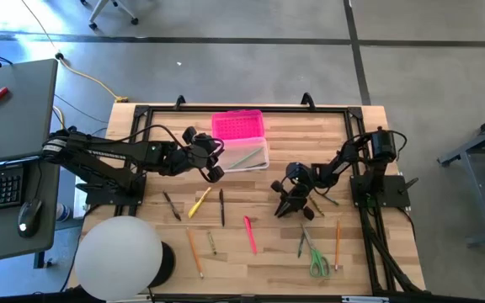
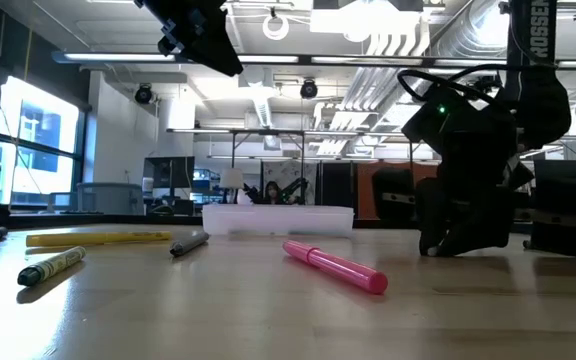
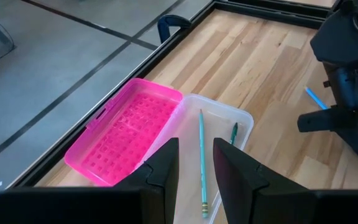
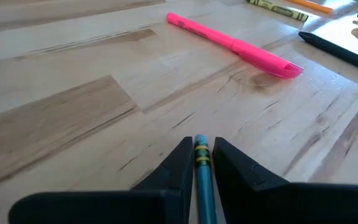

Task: Pick & place school supplies into a supply box
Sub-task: Put the blue pencil into the pink supply box

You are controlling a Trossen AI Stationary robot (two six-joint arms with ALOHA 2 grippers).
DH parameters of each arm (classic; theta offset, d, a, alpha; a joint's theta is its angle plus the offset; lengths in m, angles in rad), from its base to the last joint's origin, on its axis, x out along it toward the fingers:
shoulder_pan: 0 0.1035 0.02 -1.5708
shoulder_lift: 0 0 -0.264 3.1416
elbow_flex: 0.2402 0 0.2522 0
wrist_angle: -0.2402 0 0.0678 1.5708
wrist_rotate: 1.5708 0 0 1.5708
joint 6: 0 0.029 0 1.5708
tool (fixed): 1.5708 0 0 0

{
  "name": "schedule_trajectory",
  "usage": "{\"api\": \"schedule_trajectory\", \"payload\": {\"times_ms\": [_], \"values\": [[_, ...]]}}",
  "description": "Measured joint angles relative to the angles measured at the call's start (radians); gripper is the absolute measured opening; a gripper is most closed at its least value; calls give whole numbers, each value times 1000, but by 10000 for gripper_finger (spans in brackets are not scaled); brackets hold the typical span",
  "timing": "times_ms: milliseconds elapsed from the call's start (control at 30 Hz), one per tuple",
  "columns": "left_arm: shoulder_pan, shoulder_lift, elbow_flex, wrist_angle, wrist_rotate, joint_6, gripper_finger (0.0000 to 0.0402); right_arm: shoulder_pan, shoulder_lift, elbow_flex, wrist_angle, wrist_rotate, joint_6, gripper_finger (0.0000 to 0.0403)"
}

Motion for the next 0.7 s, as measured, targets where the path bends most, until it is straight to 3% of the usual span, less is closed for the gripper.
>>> {"api": "schedule_trajectory", "payload": {"times_ms": [700], "values": [[0, 0, 0, 0, -8, 0, 131, 9, 3, -1, 39, -17, 4, 31]]}}
